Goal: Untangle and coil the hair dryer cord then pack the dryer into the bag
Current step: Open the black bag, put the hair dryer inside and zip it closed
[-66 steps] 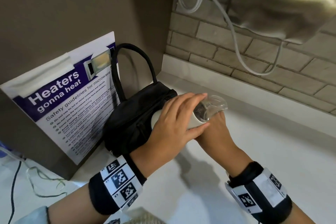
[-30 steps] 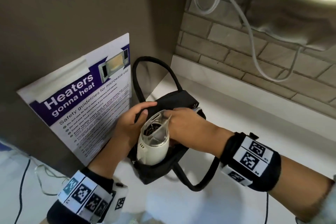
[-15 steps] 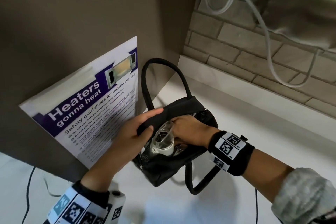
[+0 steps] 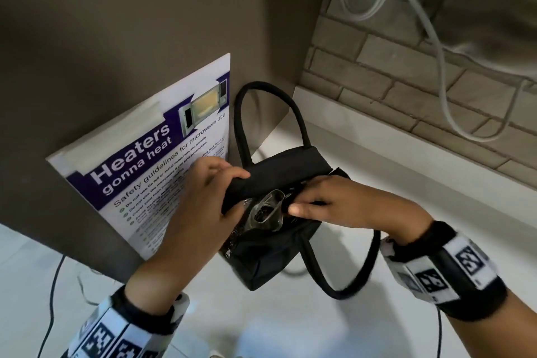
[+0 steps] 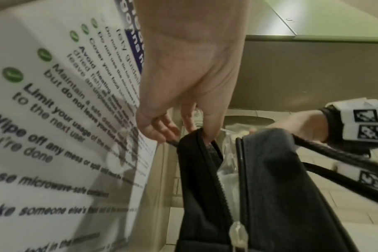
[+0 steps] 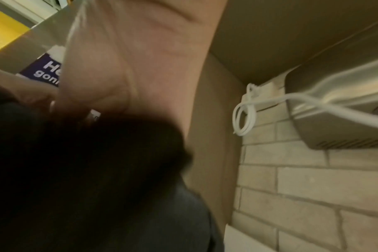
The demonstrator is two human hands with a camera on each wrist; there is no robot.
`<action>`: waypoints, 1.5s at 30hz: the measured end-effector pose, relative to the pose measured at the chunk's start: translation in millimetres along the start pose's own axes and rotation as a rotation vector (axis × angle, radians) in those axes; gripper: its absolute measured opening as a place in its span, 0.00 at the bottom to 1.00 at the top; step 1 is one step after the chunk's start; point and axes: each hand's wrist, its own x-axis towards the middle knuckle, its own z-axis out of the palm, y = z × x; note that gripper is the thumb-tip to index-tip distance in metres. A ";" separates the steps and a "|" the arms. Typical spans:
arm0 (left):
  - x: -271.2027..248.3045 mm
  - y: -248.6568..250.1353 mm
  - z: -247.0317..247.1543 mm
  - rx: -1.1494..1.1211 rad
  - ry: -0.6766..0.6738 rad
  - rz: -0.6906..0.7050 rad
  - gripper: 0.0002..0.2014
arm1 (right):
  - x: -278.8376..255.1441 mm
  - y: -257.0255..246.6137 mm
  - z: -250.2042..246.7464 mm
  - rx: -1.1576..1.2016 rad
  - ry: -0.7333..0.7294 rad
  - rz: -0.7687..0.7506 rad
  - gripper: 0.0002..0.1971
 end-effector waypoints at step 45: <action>-29.0 -16.0 18.5 -0.171 -0.547 -0.703 0.20 | -5.5 -79.2 77.2 -0.048 0.778 0.150 0.14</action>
